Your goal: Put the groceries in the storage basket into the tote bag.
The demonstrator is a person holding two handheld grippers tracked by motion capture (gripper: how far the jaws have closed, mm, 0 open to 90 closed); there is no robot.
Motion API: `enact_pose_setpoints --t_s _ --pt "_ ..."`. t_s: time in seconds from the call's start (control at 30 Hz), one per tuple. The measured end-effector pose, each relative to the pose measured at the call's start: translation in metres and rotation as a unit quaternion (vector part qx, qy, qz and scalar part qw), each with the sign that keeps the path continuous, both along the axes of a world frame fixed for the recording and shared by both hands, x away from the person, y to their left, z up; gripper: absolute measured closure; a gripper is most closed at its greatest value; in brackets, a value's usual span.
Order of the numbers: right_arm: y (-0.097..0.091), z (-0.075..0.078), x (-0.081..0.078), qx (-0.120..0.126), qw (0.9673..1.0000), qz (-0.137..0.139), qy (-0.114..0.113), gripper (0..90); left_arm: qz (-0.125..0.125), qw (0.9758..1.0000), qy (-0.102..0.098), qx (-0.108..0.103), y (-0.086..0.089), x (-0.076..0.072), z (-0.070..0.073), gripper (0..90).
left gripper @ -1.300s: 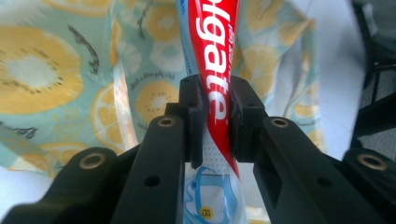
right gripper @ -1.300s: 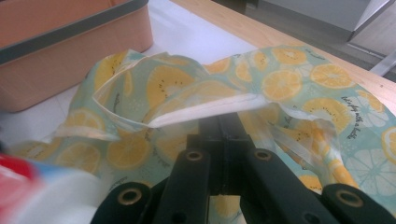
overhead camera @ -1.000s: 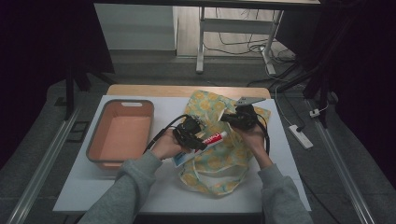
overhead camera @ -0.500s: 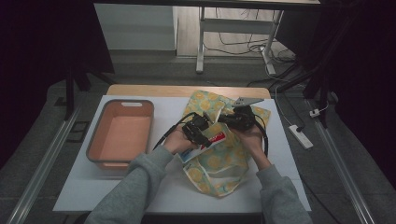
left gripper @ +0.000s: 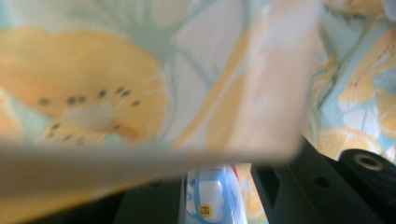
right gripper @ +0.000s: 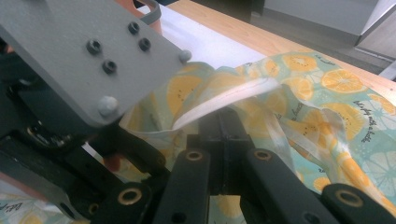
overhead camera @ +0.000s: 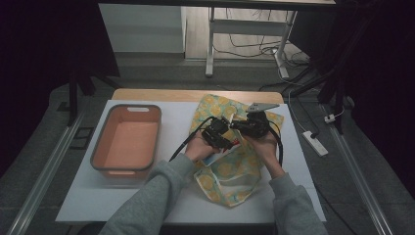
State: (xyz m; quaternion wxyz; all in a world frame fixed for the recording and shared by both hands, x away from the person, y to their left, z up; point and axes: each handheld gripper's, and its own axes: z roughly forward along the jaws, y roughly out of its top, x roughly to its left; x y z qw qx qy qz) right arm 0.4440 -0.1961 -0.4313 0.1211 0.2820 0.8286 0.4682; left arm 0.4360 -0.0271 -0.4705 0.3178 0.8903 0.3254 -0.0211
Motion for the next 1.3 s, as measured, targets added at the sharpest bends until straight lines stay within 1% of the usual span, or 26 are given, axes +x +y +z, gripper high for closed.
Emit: enact_pose_setpoints --t_s 0.07,0.23,0.33,0.37,0.4,0.43,0.47,0.5,0.53,0.57,0.6,0.63,0.7,0.77,0.83,0.9,1.03,1.1,1.13,1.3 --pt "0.000 0.000 0.000 0.000 1.0000 -0.001 0.001 89.8 -0.002 1.0000 0.001 -0.001 -0.004 0.002 -0.001 78.8" --pt "-0.002 -0.001 0.001 -0.001 1.0000 -0.005 0.001 89.8 0.017 0.9997 -0.004 -0.016 -0.016 0.009 -0.011 78.9" --pt "-0.004 -0.002 0.002 -0.002 0.9999 -0.011 0.003 89.8 0.013 0.9998 0.003 -0.014 -0.019 0.009 -0.019 77.9" --pt "-0.005 -0.003 0.003 -0.009 0.9998 -0.015 0.004 89.8 0.011 0.9998 0.003 -0.018 -0.018 0.008 -0.020 71.0" --pt "-0.005 -0.003 0.003 -0.009 0.9998 -0.015 0.004 89.8 0.007 0.9993 0.001 -0.036 -0.015 0.006 -0.017 71.0" --pt "-0.007 -0.004 0.004 -0.004 0.9999 -0.014 0.007 89.8 0.007 0.9984 -0.004 -0.057 -0.010 0.003 -0.012 65.0" --pt "-0.008 -0.004 0.004 0.000 0.9998 -0.015 0.009 89.8 0.007 0.9972 -0.009 -0.074 -0.006 0.000 -0.007 64.3" --pt "-0.009 -0.003 0.004 -0.002 0.9998 -0.019 0.009 89.8 0.000 0.9968 -0.016 -0.078 -0.001 -0.003 -0.001 60.7" --pt "-0.010 -0.003 0.004 -0.001 0.9998 -0.019 0.008 89.8 -0.004 0.9966 -0.025 -0.079 0.004 -0.008 0.005 58.4" --pt "-0.010 -0.003 0.004 0.000 0.9998 -0.020 0.009 89.8 -0.006 0.9965 -0.036 -0.075 0.009 -0.012 0.010 57.9" --pt "-0.011 -0.003 0.004 -0.001 0.9997 -0.021 0.009 89.8 -0.005 0.9963 -0.047 -0.072 0.016 -0.016 0.015 56.2" --pt "-0.010 -0.003 0.003 -0.001 0.9998 -0.021 0.008 89.8 0.000 0.9958 -0.054 -0.075 0.022 -0.019 0.018 54.9" --pt "-0.010 -0.002 0.003 -0.001 0.9998 -0.021 0.008 89.8 0.003 0.9949 -0.061 -0.080 0.033 -0.024 0.022 54.5" --pt "-0.009 -0.003 0.003 -0.003 0.9998 -0.018 0.009 89.8 0.012 0.9938 -0.070 -0.085 0.045 -0.029 0.026 53.5" --pt "-0.007 -0.004 0.003 -0.003 0.9998 -0.017 0.010 89.8 0.014 0.9935 -0.073 -0.086 0.054 -0.031 0.027 53.3" --pt "-0.006 -0.005 0.003 -0.007 0.9998 -0.014 0.010 89.8 0.018 0.9936 -0.075 -0.082 0.061 -0.033 0.028 52.5" --pt "-0.006 -0.006 0.003 -0.008 0.9998 -0.013 0.013 89.8 0.024 0.9937 -0.074 -0.080 0.075 -0.038 0.027 49.8" --pt "-0.007 -0.006 0.003 -0.008 0.9998 -0.014 0.014 89.8 0.023 0.9940 -0.078 -0.073 0.079 -0.041 0.027 48.7" --pt "-0.008 -0.007 0.003 -0.008 0.9998 -0.014 0.014 89.8 0.022 0.9941 -0.083 -0.066 0.082 -0.044 0.028 48.1" --pt "-0.010 -0.006 0.001 -0.008 0.9998 -0.014 0.014 89.8 0.024 0.9940 -0.089 -0.059 0.096 -0.055 0.029 44.6"
